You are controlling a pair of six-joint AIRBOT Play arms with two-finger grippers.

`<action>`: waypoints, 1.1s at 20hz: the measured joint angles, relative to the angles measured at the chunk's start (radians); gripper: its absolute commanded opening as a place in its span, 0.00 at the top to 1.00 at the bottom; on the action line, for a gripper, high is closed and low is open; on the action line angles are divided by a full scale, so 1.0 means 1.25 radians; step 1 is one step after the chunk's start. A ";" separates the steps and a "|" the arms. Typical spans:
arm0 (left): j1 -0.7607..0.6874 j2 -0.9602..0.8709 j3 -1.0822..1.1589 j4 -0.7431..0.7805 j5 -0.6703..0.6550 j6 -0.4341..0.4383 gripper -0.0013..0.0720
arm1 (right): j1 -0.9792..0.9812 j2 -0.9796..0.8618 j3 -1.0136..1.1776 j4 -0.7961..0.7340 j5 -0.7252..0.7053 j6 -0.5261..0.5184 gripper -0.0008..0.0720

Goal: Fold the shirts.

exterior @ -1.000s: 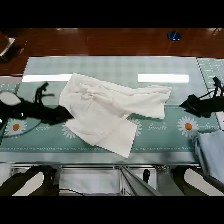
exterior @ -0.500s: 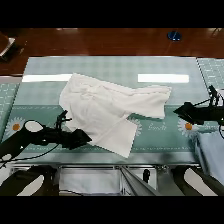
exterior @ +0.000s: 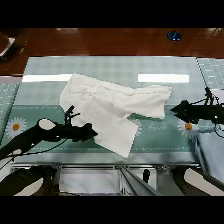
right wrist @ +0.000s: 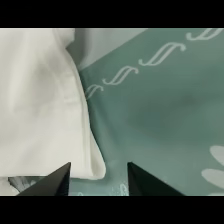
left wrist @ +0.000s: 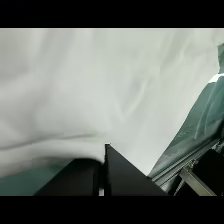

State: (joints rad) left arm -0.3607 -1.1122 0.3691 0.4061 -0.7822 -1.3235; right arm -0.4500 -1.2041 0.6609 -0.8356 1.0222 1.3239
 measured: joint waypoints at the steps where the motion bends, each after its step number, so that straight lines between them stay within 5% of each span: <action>1: -0.003 -0.002 0.017 -0.006 0.003 0.008 0.95 | 0.005 -0.025 0.006 0.015 -0.001 -0.005 0.43; 5: -0.009 -0.008 0.079 -0.014 0.005 0.024 0.95 | 0.073 -0.113 0.041 0.045 -0.002 -0.016 0.44; 9: -0.010 -0.010 0.112 -0.016 0.004 0.030 0.95 | 0.153 -0.161 0.076 0.055 -0.010 -0.014 0.96; 15: 0.132 0.009 0.212 -0.015 -0.087 0.084 0.96 | 0.199 -0.128 0.261 0.037 0.068 -0.020 0.96; 22: 0.465 0.108 0.639 -0.110 -0.169 0.107 0.96 | 0.207 0.076 0.700 -0.076 0.127 0.058 0.96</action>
State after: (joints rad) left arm 0.2211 -0.9775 1.1675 0.2680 -0.9939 -1.1892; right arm -0.1913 -1.1095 1.5356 -0.9306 1.1805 1.3964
